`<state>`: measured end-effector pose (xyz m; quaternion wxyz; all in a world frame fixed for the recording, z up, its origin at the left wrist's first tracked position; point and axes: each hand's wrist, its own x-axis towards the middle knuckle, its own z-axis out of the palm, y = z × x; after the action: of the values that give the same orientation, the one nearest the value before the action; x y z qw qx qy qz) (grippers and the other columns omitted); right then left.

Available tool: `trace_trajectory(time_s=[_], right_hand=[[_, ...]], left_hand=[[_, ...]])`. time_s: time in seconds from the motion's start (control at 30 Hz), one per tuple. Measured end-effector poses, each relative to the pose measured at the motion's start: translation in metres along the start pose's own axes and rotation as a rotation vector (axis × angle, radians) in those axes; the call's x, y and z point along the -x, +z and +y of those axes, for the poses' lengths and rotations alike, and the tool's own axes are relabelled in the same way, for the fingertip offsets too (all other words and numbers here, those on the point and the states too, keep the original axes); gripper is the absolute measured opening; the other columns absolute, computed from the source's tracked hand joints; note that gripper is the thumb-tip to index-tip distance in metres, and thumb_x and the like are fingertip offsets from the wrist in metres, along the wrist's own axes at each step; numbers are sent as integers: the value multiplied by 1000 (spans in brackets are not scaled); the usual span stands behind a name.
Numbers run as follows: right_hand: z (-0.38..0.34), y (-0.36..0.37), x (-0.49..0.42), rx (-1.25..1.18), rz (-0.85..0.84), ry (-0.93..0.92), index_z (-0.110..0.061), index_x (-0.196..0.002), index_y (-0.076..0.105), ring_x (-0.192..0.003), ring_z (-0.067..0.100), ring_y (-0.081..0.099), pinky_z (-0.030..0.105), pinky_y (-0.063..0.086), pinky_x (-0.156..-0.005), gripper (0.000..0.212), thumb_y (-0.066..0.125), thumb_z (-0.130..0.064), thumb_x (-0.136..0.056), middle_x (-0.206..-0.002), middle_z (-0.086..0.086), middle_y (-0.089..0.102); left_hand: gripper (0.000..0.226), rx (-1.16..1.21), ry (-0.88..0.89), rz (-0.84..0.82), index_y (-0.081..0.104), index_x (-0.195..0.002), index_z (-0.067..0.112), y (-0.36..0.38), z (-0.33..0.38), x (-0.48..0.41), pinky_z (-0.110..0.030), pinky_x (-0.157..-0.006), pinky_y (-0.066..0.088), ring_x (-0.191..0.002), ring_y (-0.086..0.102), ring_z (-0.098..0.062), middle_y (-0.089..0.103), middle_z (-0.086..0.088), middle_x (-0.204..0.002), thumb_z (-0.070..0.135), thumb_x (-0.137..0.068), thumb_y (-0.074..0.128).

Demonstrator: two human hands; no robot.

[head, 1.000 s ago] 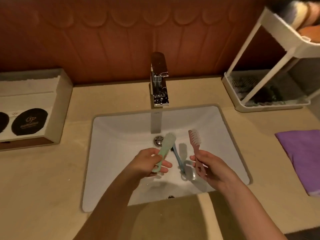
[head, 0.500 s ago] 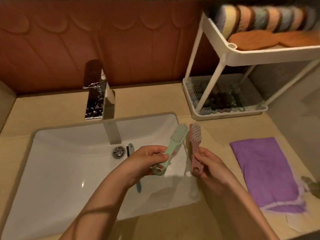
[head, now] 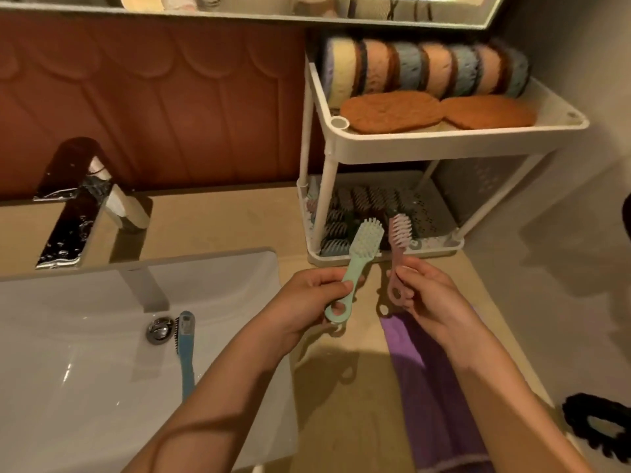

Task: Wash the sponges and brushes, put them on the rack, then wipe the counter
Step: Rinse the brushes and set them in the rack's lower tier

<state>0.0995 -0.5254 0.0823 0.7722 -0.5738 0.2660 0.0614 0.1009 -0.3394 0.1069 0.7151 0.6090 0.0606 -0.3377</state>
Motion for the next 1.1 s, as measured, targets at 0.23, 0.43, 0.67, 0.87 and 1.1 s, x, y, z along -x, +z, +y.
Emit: trace_trajectory(time_s=[0.23,0.43,0.67,0.87,1.1], right_hand=[[-31,-13,-45,45,41,46,-12,-115,56,-61,12,50,14,44,-42,27,40,0,-97,-74,6,55],[-54,-19,-77,202,137,11,-12,-88,57,-55,6,59,13,42,-35,8,54,-5,-92,-84,7,63],[-57,-31,-104,408,248,-17,-2,-113,51,-64,17,53,18,41,-38,26,59,-5,-88,-89,13,60],[-63,-33,-119,618,219,-11,1,-123,52,-63,17,49,18,44,-44,32,41,7,-94,-96,15,54],[-60,-42,-141,937,326,-140,-4,-135,45,-123,37,47,34,42,-95,40,43,-3,-95,-135,20,50]], left_hand=[[23,-9,-6,50,67,-99,13,16,5,-28,-25,-67,43,-86,52,-23,58,-13,-95,6,-95,46],[17,-65,-25,66,66,-96,12,15,10,-44,-16,-54,44,-53,54,-4,61,-3,-77,7,-93,50],[19,-69,-62,102,67,-101,12,13,3,-48,-17,-54,43,-62,53,-10,62,-4,-81,6,-93,50],[18,-46,-94,129,66,-94,13,6,0,-52,-18,-52,39,-61,50,-11,59,-5,-79,7,-93,49],[22,-2,-87,123,67,-87,15,11,3,-59,-13,-46,43,-58,51,-9,60,-3,-74,6,-93,48]])
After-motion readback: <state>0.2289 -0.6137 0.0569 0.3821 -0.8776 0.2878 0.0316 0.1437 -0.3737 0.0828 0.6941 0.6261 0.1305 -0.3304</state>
